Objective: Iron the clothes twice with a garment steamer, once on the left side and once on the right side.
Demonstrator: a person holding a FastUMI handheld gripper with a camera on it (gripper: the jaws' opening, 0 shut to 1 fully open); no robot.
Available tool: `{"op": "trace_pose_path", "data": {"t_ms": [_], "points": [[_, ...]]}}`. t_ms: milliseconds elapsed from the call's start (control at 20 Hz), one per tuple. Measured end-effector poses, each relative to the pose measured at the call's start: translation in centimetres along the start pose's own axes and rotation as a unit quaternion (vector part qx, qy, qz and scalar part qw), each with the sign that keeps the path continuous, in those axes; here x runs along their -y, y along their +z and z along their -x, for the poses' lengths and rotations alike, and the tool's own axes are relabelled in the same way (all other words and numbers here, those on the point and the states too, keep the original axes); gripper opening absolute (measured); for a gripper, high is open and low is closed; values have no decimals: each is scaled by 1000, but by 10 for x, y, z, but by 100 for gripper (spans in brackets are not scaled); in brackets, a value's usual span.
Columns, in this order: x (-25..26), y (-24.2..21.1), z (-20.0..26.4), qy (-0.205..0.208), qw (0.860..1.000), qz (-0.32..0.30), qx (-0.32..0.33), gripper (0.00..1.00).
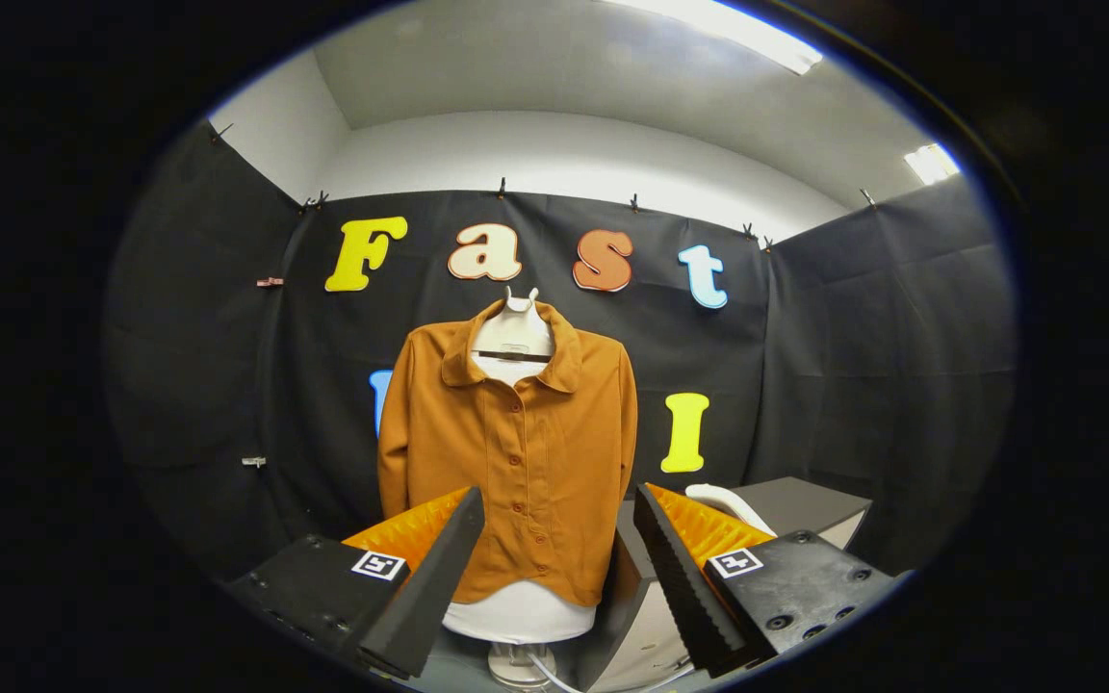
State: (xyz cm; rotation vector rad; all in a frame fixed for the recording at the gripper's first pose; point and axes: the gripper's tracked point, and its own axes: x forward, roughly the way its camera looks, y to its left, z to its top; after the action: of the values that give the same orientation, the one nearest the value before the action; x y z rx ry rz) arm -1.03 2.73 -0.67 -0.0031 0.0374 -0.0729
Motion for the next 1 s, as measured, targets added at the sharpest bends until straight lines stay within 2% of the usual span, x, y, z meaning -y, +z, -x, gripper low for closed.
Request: {"op": "trace_pose_path", "data": {"t_ms": [350,550,800,1000], "points": [[0,-15,-5,-25,999,-10,-19,98],[16,-23,-21,-36,999,-15,-27,98],[54,-37,-61,-41,998,-26,-36,98],[104,-44,-110,-40,998,-26,-37,98]]}}
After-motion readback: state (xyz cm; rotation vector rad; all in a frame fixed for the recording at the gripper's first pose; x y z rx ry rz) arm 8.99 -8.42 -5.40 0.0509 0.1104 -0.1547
